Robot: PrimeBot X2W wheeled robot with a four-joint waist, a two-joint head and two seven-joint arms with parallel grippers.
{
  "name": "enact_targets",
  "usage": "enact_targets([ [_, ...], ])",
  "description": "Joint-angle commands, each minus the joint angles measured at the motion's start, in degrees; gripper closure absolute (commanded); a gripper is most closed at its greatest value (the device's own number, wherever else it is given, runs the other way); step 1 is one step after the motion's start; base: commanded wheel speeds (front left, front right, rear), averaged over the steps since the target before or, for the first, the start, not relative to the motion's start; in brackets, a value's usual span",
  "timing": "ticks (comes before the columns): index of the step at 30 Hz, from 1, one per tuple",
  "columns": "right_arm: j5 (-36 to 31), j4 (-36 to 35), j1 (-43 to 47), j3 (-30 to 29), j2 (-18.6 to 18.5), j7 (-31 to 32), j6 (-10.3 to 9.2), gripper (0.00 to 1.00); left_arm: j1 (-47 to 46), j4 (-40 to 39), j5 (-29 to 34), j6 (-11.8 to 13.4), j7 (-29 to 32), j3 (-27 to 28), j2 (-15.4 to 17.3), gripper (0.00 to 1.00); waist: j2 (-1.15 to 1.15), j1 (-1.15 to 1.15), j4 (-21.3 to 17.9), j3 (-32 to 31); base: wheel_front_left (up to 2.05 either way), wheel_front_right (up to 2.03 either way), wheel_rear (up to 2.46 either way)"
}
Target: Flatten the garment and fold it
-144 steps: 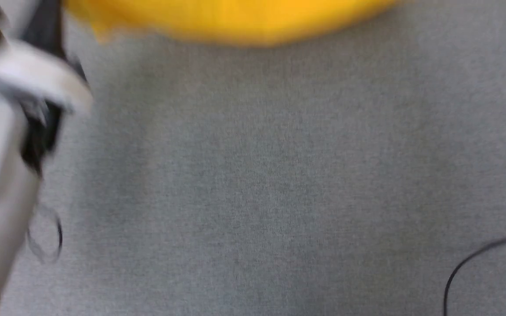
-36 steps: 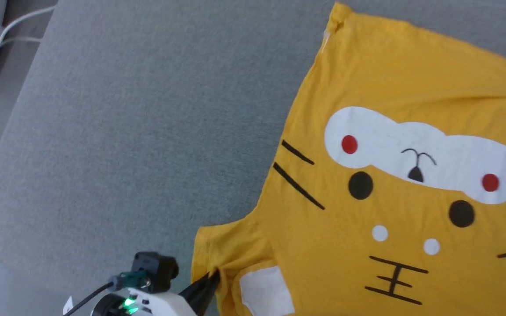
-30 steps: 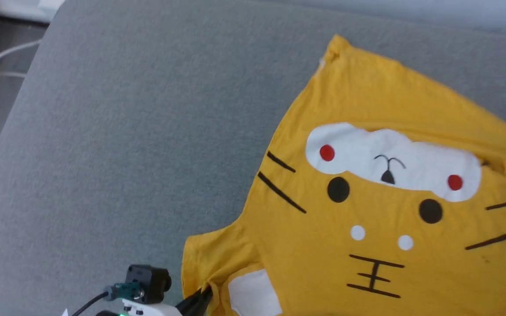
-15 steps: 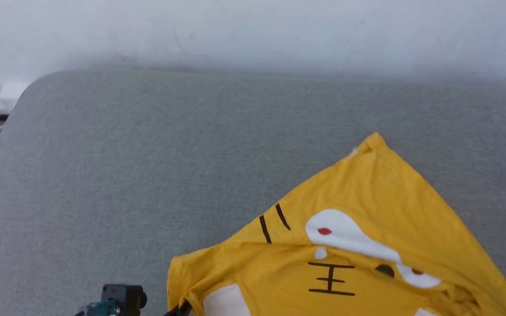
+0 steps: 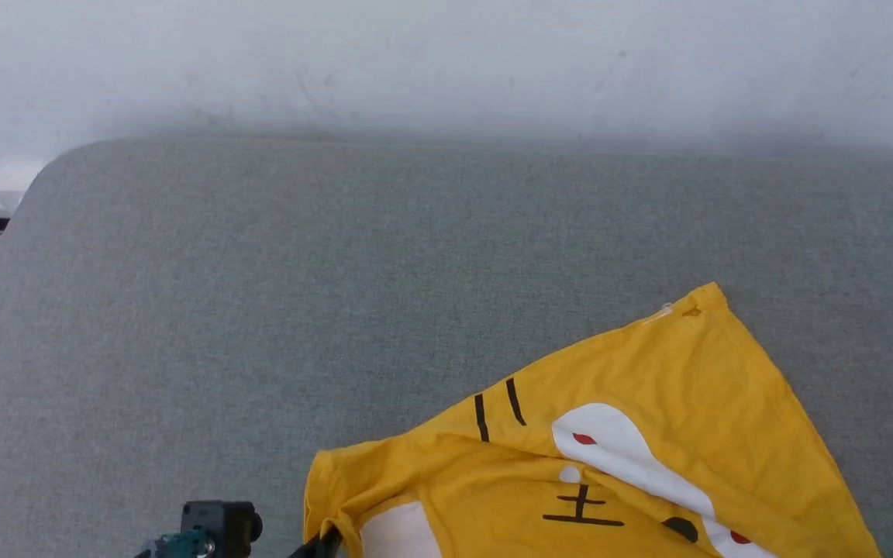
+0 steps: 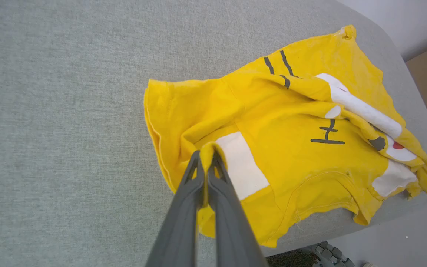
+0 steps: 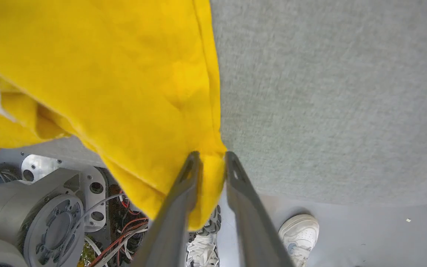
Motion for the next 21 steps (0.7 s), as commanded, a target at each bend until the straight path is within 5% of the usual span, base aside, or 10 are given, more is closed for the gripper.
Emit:
enact_targets([
  [1,0.17,-0.57,-1.29,-0.33,0.16,-0.15,-0.05,0.00,-1.06,0.01,0.47,-0.22,-0.23,0.04,-0.24,1.00,0.00,0.00,0.68,0.87,0.00,0.00,0.00],
  [11,3.31,-7.27,-20.11,-0.36,-1.39,4.15,-0.05,0.00,-4.36,-0.88,2.28,-0.87,0.06,-0.92,-1.32,1.00,0.00,0.00,4.26,6.05,0.00,0.00,0.00],
  [21,-1.85,4.74,-40.33,9.29,-1.69,6.29,-0.05,0.00,-10.50,-1.12,5.50,-2.09,0.69,-3.44,-4.97,1.00,0.00,0.00,11.43,12.49,0.00,0.00,0.00],
])
